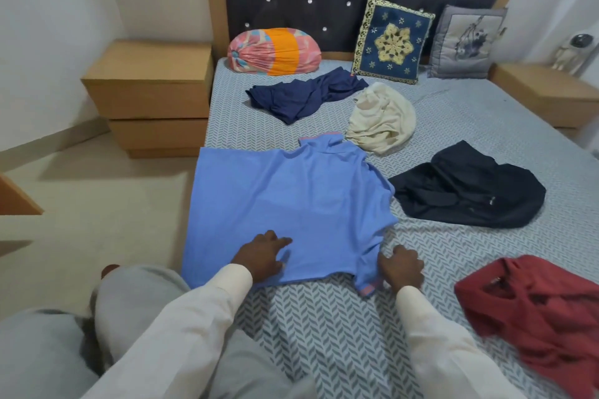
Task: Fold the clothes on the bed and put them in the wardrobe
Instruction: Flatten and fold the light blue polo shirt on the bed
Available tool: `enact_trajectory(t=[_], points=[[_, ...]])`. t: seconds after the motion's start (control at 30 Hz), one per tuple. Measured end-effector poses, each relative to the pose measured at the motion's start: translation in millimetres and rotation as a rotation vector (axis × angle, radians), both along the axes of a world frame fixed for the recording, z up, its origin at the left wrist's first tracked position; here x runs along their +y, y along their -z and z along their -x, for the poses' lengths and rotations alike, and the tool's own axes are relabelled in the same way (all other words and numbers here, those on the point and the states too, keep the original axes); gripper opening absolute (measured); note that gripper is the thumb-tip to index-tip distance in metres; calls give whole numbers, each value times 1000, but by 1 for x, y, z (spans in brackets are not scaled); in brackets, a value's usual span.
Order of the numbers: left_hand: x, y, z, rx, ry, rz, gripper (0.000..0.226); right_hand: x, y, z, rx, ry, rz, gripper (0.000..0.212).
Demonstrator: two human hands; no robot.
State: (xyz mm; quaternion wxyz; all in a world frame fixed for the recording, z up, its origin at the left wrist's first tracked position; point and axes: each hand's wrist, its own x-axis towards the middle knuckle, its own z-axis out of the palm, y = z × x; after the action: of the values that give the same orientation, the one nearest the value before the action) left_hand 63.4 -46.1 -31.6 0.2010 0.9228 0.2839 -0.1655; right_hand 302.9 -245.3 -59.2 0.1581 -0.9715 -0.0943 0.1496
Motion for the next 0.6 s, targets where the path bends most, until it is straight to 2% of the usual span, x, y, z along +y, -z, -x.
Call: enact_trajectory(t=[0.13,0.2,0.3,0.37,0.4,0.47,0.53,0.6], points=[[-11,20,-6,42,72,-163,68,22,3,19,8,-91,-21,34],[-4,22,-6,51,55,-140,74,27,3,20,46,-186,-195,22],[-1,21,-8,60,39,-125,79,32,-2,28,290,-126,-523,7],[-3,20,-8,62,27,-121,79,39,2,29,501,4,-763,12],[-3,21,-8,64,26,-125,78,41,8,28,571,60,-815,17],[-4,21,-6,54,27,-143,76,46,10,29,676,96,-811,22],[-6,22,-4,52,33,-149,75,51,8,29,660,88,-780,9],[-7,21,-3,61,41,-159,74,55,7,29,601,86,-804,11]])
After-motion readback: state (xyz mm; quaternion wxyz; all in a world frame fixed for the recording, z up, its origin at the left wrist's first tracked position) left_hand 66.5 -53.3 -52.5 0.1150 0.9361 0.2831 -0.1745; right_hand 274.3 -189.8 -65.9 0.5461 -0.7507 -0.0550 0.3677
